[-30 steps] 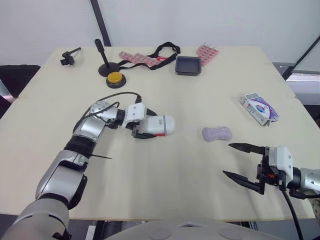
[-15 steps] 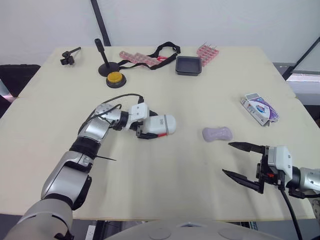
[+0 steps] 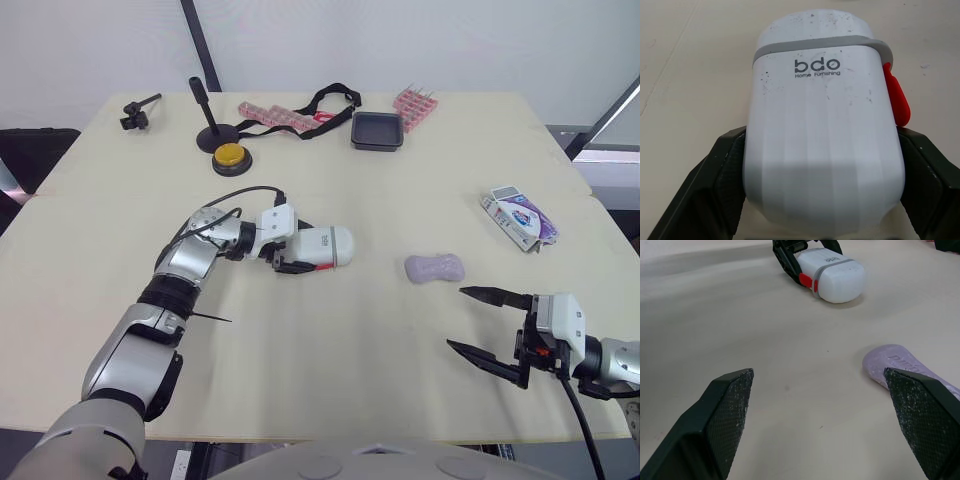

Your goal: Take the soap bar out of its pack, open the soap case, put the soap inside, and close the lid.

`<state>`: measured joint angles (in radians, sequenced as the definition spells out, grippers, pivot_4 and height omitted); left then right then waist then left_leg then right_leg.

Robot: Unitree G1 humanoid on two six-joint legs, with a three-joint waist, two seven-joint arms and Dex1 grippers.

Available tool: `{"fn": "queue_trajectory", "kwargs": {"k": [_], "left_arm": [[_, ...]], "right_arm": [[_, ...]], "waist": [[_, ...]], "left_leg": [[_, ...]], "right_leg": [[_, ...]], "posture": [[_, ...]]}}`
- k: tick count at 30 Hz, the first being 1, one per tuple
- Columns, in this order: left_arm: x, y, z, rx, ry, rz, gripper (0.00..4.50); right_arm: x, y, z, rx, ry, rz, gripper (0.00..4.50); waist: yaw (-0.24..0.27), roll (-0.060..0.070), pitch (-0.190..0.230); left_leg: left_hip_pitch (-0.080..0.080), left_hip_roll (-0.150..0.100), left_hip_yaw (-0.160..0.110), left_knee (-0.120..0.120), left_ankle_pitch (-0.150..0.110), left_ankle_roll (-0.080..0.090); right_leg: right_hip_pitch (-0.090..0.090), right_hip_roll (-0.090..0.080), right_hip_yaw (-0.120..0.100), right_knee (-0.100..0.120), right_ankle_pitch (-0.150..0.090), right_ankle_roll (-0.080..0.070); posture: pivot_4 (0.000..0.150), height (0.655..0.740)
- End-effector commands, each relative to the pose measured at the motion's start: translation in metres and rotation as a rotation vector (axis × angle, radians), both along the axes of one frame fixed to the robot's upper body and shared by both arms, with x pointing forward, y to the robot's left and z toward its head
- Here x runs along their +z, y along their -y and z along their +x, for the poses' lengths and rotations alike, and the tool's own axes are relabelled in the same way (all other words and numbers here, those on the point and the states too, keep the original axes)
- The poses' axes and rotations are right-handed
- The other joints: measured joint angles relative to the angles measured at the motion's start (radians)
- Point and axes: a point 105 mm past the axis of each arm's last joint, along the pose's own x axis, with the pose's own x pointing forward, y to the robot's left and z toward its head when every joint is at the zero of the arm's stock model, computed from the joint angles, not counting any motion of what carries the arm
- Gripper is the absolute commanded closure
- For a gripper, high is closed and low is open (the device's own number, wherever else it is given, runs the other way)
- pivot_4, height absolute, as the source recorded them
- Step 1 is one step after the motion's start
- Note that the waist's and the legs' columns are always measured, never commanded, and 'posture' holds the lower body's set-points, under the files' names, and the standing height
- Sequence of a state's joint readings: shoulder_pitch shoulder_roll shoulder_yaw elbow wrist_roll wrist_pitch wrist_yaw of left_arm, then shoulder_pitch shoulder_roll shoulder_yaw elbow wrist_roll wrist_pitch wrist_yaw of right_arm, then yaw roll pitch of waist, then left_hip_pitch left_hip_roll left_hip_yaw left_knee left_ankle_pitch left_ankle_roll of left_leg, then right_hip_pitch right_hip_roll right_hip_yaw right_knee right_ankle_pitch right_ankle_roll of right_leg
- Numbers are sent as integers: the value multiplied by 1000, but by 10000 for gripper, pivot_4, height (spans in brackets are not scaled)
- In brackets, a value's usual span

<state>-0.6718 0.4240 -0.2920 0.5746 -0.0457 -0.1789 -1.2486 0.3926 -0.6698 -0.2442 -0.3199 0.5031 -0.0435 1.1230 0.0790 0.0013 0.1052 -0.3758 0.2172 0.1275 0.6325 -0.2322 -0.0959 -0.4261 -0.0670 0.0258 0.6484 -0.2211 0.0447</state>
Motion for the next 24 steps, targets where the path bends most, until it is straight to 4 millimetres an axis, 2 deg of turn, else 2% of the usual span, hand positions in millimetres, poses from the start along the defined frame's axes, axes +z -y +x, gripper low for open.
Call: {"fn": "queue_trajectory", "kwargs": {"k": [1,7,11,14,17,21,24], "left_arm": [[9,-4,2,1,43,-21,7959],[12,-3,1,-8,52,-45,7959],[24,-2,-1,-12,80,-117,7959],[36,-1,-7,-31,149,-175,7959],[45,1,-18,-53,230,-233,7959],[50,4,-34,-83,317,-268,7959],[54,10,-49,-120,425,-288,7959]], "right_arm": [[5,2,1,-2,32,-4,0],[10,3,3,-47,37,47,0],[23,-6,7,-14,79,53,0],[43,-17,16,-9,33,122,0],[62,-37,26,0,-173,242,0],[74,-57,27,39,-326,247,0],[79,-69,30,30,-502,292,0]], "waist": [[0,0,0],[0,0,0],[-2,0,0],[-5,0,2],[-5,1,3],[6,1,3],[10,1,3]], "left_leg": [[0,0,0,0,0,0],[0,0,0,-1,0,0],[0,0,0,-1,0,0],[1,0,0,-2,0,0],[2,0,0,-3,1,-1],[3,0,0,-9,3,-6],[3,0,-1,-13,6,-10]], "right_leg": [[0,0,0,0,0,0],[0,0,0,-1,0,0],[0,0,0,-1,0,0],[0,0,1,-1,0,0],[0,2,2,-1,0,0],[2,5,2,-5,1,1],[2,6,1,-8,3,5]], "posture": [[1500,7291],[1500,7291],[1500,7291],[1500,7291],[1500,7291],[1500,7291],[1500,7291]]}}
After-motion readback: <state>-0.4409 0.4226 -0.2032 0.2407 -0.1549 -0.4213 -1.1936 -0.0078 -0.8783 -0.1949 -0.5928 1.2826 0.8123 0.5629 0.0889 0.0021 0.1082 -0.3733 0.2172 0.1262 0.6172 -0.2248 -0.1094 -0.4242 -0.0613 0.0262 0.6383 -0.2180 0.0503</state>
